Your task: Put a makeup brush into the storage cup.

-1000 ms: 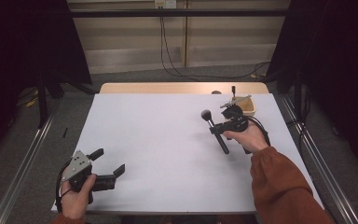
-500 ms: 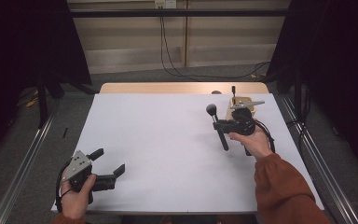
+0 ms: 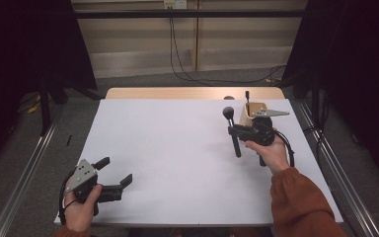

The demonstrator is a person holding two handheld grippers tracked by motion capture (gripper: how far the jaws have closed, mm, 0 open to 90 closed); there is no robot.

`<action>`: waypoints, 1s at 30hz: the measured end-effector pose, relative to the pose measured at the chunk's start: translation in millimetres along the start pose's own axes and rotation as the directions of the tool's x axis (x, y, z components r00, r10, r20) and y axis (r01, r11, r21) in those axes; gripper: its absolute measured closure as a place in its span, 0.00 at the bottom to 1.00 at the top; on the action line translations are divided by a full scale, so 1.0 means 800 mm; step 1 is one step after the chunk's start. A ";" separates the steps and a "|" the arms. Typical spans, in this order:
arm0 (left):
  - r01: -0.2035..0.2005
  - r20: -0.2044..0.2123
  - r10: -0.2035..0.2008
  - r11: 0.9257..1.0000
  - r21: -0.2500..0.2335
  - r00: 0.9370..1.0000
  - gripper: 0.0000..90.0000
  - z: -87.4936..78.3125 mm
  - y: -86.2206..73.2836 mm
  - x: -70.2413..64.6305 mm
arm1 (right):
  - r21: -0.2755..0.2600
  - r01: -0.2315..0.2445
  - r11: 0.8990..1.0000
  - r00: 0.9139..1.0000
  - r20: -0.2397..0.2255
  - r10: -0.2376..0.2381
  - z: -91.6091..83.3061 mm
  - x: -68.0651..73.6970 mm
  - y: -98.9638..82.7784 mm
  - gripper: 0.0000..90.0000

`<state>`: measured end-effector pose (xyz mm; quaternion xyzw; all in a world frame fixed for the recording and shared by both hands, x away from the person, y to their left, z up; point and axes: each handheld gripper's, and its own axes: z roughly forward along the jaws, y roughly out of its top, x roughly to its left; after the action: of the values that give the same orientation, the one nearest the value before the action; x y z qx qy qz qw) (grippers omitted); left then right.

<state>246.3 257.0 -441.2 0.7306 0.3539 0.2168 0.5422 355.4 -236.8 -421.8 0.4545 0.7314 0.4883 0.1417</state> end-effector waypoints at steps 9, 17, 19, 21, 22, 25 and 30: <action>-0.002 0.002 0.002 1.000 -0.002 1.000 0.02 0.000 0.000 0.000 | -0.104 0.021 0.994 1.000 -0.002 -0.021 0.000 0.003 -0.010 0.81; 0.000 -0.003 0.000 1.000 -0.004 1.000 0.02 -0.001 0.001 0.000 | -0.178 0.030 0.984 1.000 0.000 -0.031 -0.003 0.003 -0.015 0.81; 0.001 -0.003 -0.001 1.000 -0.005 1.000 0.02 -0.001 0.001 0.000 | -0.197 0.033 0.980 0.999 -0.011 -0.036 -0.004 0.003 -0.016 0.81; 0.000 -0.002 0.000 1.000 -0.010 1.000 0.02 -0.001 0.001 0.001 | -0.210 0.045 0.977 0.999 -0.014 -0.049 -0.005 0.005 -0.018 0.81; 0.002 -0.001 -0.002 1.000 -0.010 1.000 0.02 -0.001 0.001 0.001 | -0.213 0.048 0.976 0.999 -0.016 -0.052 -0.006 0.005 -0.018 0.81; 0.003 -0.002 -0.003 1.000 -0.011 1.000 0.02 -0.001 0.001 0.001 | -0.236 0.049 0.970 0.998 -0.017 -0.055 -0.011 0.004 -0.018 0.81; 0.003 0.000 -0.003 1.000 -0.011 1.000 0.02 -0.001 0.001 0.000 | -0.268 0.039 0.963 0.999 -0.020 -0.046 -0.019 0.003 -0.015 0.81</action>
<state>246.3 257.5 -440.3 0.7271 0.3538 0.2180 0.5465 337.8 -244.8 -423.5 0.4089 0.6702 0.5854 0.2026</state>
